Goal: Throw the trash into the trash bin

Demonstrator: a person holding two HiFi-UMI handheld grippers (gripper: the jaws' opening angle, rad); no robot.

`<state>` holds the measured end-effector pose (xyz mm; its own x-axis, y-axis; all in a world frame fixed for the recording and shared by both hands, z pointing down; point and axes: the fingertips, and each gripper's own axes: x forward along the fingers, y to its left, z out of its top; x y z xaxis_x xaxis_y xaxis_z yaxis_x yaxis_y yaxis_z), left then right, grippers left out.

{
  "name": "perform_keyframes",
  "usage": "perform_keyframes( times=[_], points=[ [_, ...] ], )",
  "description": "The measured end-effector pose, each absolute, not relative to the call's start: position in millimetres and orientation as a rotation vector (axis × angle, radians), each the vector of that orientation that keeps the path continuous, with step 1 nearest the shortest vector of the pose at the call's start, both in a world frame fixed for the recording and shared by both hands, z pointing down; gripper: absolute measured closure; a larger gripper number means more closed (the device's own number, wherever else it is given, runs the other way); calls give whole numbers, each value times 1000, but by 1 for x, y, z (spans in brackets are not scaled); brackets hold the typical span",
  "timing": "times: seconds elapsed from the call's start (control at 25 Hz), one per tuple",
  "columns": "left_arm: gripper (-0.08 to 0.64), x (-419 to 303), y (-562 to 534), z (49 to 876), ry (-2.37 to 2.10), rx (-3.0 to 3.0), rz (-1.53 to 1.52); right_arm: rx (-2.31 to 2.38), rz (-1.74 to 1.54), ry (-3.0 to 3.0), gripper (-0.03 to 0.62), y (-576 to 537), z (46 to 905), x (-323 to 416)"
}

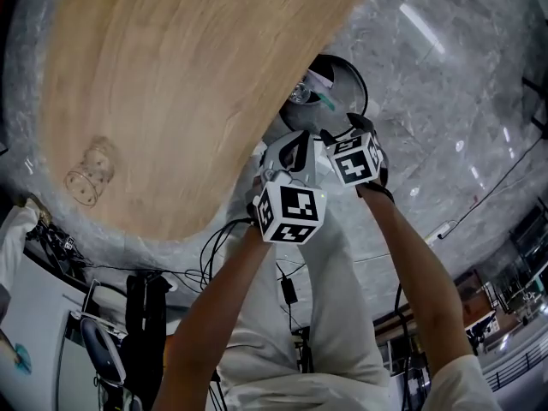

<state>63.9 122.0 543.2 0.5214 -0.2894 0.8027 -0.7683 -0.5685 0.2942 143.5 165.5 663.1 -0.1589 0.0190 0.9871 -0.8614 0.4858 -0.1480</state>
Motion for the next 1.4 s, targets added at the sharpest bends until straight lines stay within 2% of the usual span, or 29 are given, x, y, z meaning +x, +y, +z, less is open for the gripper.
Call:
perform_keyframes(
  times=[0.04,0.08,0.12,0.2,0.28,0.36,1.4],
  points=[
    [560,63,119,539,-861,2119,950,777,936,-1567,285,161,655,142],
    [560,62,116,534,-864,2128,952,788,950,-1599,331,158,647,139],
    [560,61,113,529,-866,2139,956,798,966,-1630,416,155,639,136],
    [560,59,108,519,-868,2160,969,827,988,-1672,454,152,622,132],
    [560,58,106,507,-869,2175,975,873,985,-1685,527,150,604,134],
    [560,60,103,493,-868,2195,971,927,978,-1695,560,146,586,139],
    [560,79,114,238,-979,2313,852,1161,804,-2053,569,119,281,138]
  ],
)
